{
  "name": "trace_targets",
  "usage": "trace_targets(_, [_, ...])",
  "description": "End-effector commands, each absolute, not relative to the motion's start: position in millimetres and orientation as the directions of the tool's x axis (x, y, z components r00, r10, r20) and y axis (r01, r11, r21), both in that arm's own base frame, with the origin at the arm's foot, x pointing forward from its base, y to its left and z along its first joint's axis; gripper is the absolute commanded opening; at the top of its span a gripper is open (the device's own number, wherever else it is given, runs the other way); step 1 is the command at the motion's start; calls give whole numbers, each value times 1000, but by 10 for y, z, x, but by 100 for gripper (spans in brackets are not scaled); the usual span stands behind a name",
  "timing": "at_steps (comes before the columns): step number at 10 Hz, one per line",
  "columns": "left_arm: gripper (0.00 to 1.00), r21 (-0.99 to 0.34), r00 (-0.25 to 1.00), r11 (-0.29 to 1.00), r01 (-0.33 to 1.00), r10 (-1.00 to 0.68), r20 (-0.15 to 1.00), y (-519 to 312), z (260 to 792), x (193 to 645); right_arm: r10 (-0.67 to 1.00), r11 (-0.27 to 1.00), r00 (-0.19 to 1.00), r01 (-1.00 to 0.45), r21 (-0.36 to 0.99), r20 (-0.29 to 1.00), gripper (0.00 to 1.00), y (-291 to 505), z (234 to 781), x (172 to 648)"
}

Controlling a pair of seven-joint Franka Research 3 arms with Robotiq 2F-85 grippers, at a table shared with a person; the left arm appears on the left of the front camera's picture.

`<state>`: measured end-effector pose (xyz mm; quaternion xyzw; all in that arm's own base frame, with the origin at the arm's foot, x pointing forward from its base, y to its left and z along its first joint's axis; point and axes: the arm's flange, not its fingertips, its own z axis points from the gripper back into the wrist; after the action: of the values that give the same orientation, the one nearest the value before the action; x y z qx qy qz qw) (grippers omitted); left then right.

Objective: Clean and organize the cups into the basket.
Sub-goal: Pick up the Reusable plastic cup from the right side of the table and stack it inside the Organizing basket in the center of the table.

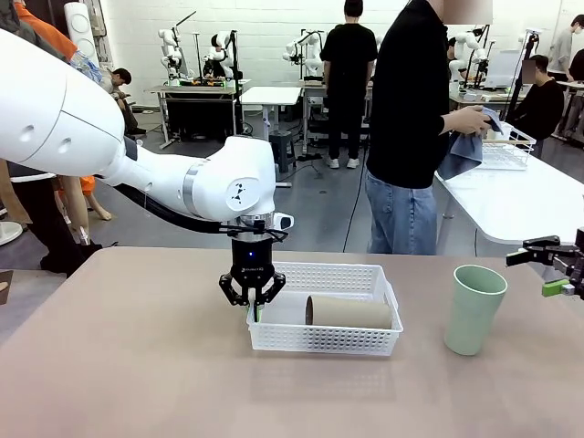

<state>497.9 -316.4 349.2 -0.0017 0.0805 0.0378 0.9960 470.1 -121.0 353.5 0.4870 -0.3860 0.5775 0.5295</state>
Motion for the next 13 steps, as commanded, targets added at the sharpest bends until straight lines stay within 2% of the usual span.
trace_targets(1, [0,5,984,998,-62,62,-166,-3129,3495,4978,292,-130,128,-976,172,948,100,-1127,3351,4887])
trace_targets(3, [0,5,984,998,-62,62,-166,-3129,3495,4978,359,-118,194,-961,250,913,100,-916,3087,5082])
trace_targets(6, [0,5,984,998,-62,62,-166,-3129,3495,4978,382,-110,237,-948,299,893,100,-844,2926,5248])
trace_targets(13, [0,5,984,998,-62,62,-166,-3129,3495,4978,394,-149,253,-931,333,883,100,-811,2761,5338])
